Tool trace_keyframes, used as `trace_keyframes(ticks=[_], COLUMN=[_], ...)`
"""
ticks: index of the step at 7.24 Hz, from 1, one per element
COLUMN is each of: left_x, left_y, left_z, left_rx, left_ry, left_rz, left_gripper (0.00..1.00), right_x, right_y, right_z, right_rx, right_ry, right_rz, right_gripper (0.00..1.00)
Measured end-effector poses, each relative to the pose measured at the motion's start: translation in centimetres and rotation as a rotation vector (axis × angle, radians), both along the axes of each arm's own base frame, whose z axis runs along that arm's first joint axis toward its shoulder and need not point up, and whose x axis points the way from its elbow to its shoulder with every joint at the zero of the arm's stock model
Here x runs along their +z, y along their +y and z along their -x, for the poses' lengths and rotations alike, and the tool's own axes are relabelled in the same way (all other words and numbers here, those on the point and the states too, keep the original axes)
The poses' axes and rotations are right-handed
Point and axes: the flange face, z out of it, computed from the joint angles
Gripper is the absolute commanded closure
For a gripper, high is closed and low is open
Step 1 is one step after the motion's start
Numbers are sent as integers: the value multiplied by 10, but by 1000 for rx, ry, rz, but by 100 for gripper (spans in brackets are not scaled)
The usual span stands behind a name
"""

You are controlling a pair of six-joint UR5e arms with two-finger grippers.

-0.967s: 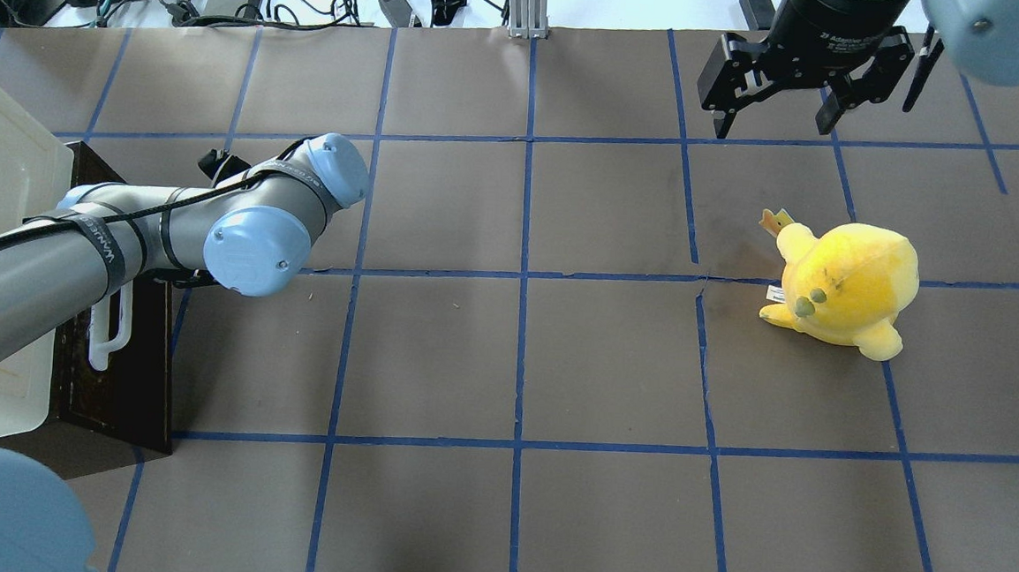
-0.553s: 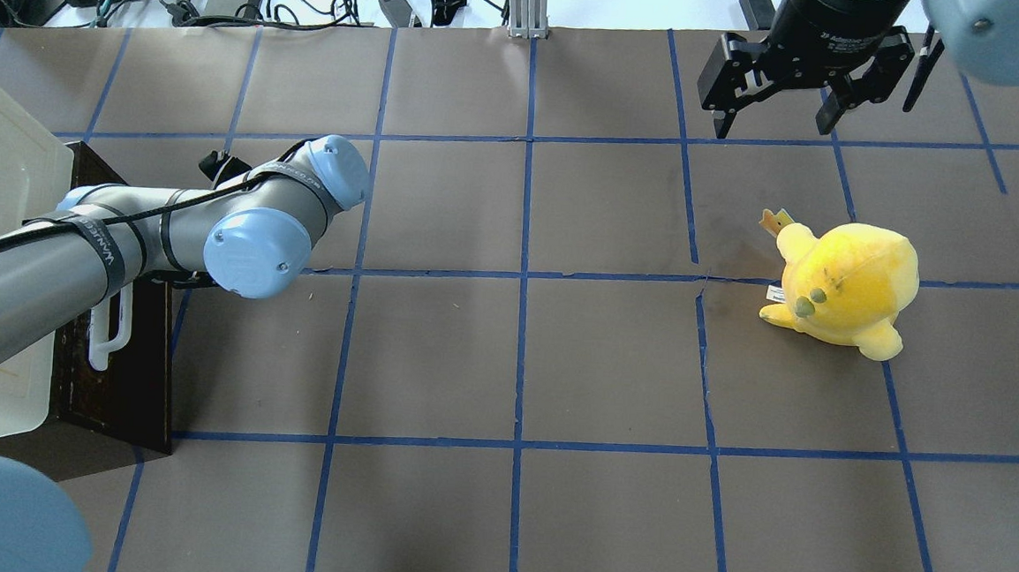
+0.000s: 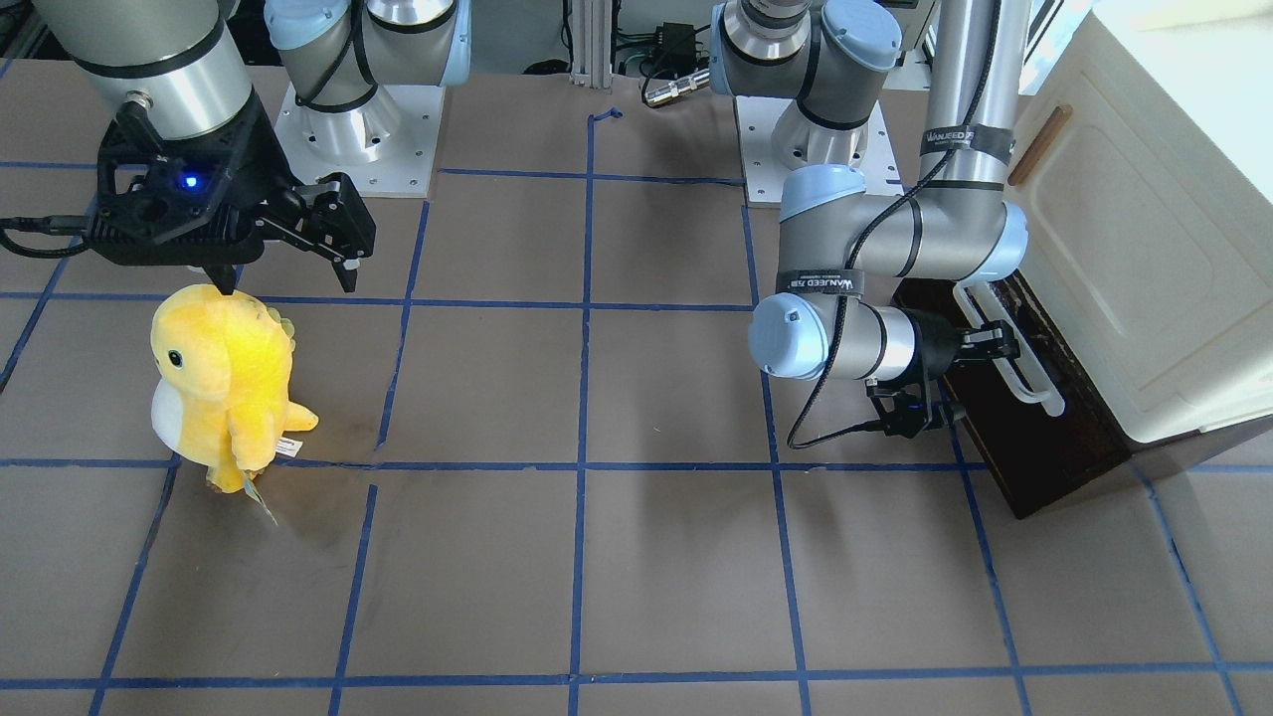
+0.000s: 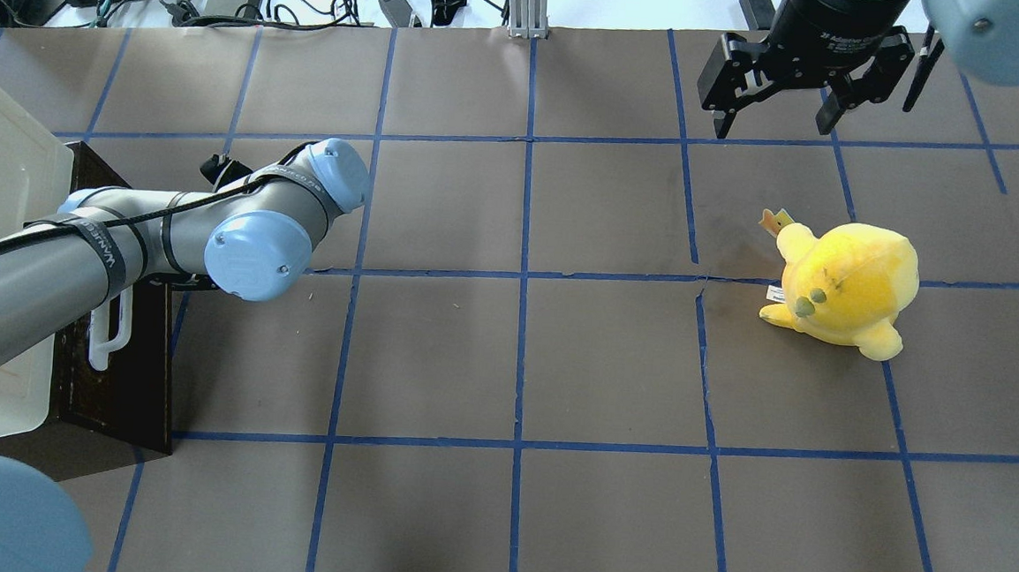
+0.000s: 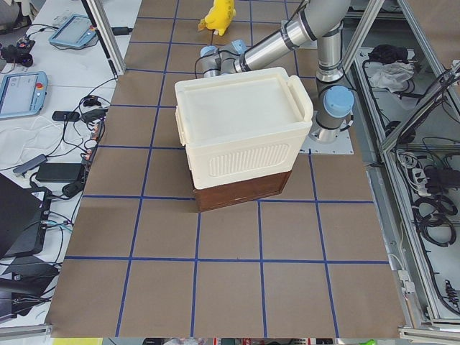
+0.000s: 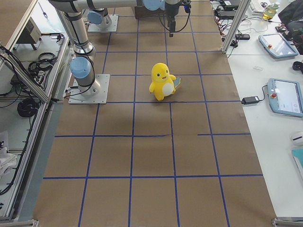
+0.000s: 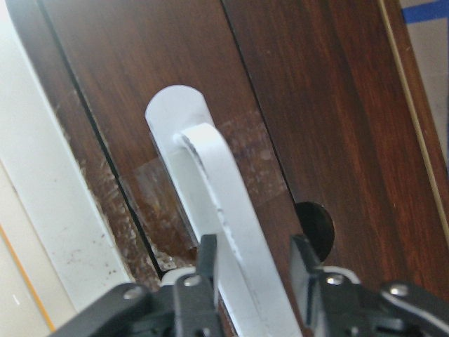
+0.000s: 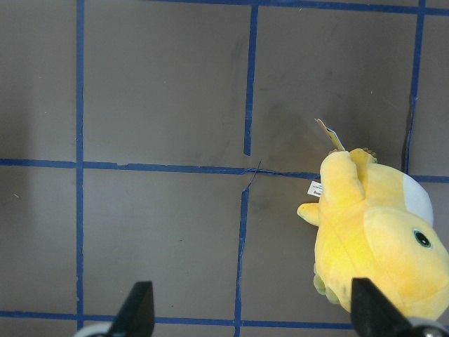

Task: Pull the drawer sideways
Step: 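Hold the white handle closed in the left gripper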

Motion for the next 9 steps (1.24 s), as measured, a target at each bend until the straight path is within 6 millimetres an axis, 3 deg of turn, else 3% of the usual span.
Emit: trace_keyframes(ticks=[2,6,9], left_x=[-1,0,2], left_y=[0,-2,-2], left_z=[0,0,1], left_rx=[0,2,1], left_ry=[0,6,9], left_rz=[-3,7,6], left_gripper=[63,75,76], right_x=[0,0,0], right_y=[0,0,0], right_z=[0,0,0], right_rx=[0,0,0], right_ry=[0,0,0], right_rz=[0,0,0], right_gripper=[0,0,0])
